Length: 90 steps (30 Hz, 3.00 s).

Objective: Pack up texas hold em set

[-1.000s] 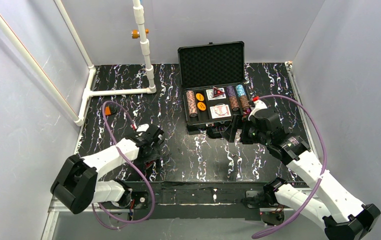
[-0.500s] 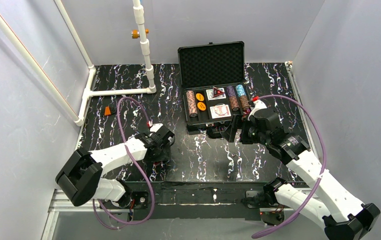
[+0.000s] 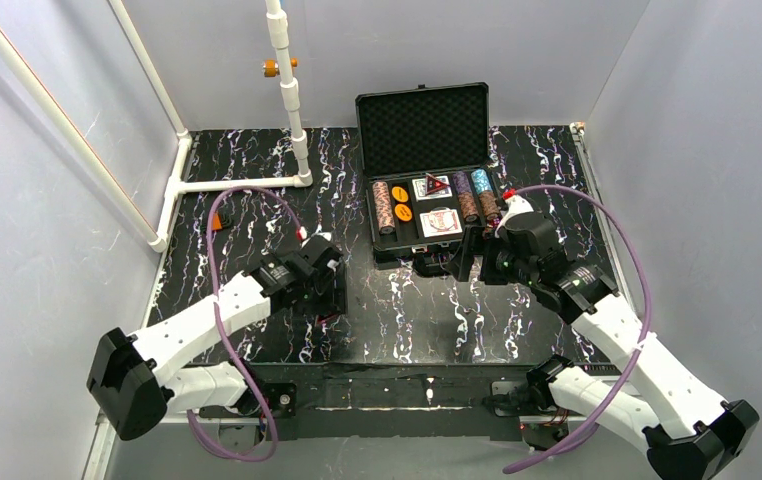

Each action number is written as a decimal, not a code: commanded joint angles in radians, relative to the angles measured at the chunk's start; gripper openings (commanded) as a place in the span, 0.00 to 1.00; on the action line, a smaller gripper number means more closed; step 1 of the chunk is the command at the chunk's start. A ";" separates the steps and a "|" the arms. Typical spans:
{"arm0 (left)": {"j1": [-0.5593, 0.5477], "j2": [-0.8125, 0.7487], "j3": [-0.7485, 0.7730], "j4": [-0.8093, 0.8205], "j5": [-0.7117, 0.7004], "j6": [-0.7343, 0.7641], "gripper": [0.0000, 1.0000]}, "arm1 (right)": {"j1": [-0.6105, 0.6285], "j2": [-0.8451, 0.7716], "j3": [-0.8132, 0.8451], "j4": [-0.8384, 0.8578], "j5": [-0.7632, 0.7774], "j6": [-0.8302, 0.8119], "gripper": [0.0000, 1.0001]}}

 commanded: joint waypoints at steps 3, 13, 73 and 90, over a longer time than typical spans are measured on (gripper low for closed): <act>-0.004 0.014 0.245 -0.106 0.008 0.071 0.00 | 0.002 0.016 0.110 0.008 0.051 -0.028 0.98; -0.004 0.217 0.496 -0.107 -0.005 0.097 0.00 | 0.002 0.014 0.245 -0.041 0.170 -0.067 0.98; 0.017 1.274 1.593 -0.116 0.056 0.003 0.00 | 0.002 -0.088 0.182 -0.106 0.212 -0.088 0.98; 0.018 1.294 1.588 -0.067 0.116 -0.037 0.00 | 0.002 -0.097 0.165 -0.111 0.199 -0.084 0.98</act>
